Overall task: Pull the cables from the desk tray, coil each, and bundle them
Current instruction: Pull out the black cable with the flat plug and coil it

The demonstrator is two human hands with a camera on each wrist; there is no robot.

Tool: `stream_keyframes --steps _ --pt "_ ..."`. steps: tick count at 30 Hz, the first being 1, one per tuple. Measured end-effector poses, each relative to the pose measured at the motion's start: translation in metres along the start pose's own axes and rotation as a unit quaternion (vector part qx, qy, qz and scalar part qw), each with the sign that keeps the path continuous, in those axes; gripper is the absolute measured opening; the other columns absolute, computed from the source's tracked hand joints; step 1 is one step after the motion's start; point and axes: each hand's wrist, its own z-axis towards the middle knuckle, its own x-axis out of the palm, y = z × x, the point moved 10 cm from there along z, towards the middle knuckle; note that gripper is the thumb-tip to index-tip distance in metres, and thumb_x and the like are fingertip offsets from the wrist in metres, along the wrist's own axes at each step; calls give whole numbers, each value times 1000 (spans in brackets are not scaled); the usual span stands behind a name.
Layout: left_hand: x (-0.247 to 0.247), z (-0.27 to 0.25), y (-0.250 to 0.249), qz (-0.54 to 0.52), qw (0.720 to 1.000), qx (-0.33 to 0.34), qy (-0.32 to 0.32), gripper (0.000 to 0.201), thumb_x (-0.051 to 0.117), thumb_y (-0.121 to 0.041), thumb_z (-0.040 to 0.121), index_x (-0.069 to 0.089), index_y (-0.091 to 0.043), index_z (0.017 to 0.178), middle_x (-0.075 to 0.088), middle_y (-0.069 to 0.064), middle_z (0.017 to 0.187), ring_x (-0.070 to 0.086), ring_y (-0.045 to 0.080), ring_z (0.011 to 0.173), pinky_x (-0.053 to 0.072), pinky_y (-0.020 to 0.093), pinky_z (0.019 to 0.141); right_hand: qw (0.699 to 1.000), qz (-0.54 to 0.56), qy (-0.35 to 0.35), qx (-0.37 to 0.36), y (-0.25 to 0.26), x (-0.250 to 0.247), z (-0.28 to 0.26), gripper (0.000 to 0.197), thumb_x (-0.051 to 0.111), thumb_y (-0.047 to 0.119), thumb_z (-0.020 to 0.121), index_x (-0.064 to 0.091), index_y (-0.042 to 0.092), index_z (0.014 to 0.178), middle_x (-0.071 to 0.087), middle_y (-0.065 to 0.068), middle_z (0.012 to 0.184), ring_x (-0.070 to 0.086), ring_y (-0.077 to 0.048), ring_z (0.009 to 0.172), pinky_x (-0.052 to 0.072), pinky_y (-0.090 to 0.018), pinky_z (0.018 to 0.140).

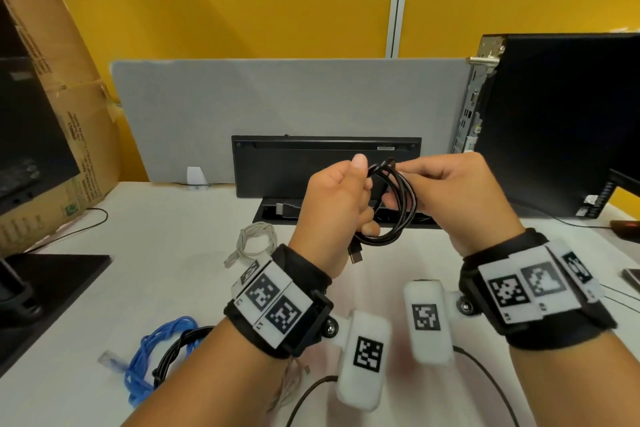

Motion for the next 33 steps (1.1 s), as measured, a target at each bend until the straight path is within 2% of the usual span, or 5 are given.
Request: stream_keyframes --steps 4,19,24,29,33 --pt "-15 5 -10 29 998 41 -48 38 41 -31 103 45 -13 70 27 -6 46 20 9 39 23 26 44 979 165 48 109 -9 19 -7 15 60 1 87 72 -8 87 70 -28 82 70 -35 74 61 -39 70" --pt "-18 6 -7 92 994 50 -33 37 40 -34 103 54 -9 80 36 11 66 34 27 63 33 43 63 950 262 78 153 -9 40 -16 27 40 -10 95 60 -11 113 64 -8 70 56 -16 63 49 -35 74" --pt "-15 10 -9 126 989 72 -21 36 38 -30 104 51 -11 77 38 -7 50 34 7 41 39 21 44 899 366 130 201 -1 55 -25 20 45 6 89 57 -3 103 45 -4 61 45 -15 57 45 -36 67" --pt "-15 7 -18 200 972 121 -36 34 40 -26 103 52 -15 74 43 -2 57 40 4 42 42 18 41 994 20 91 59 4 41 -18 25 59 -10 82 67 8 97 71 -15 86 69 -30 80 59 -40 79" --pt "-18 6 -26 244 956 154 -52 33 43 -25 102 51 -20 71 46 -4 57 44 5 42 40 17 41 977 -200 54 -41 19 35 -18 28 61 5 80 66 27 96 68 2 81 66 -17 77 59 -38 75"
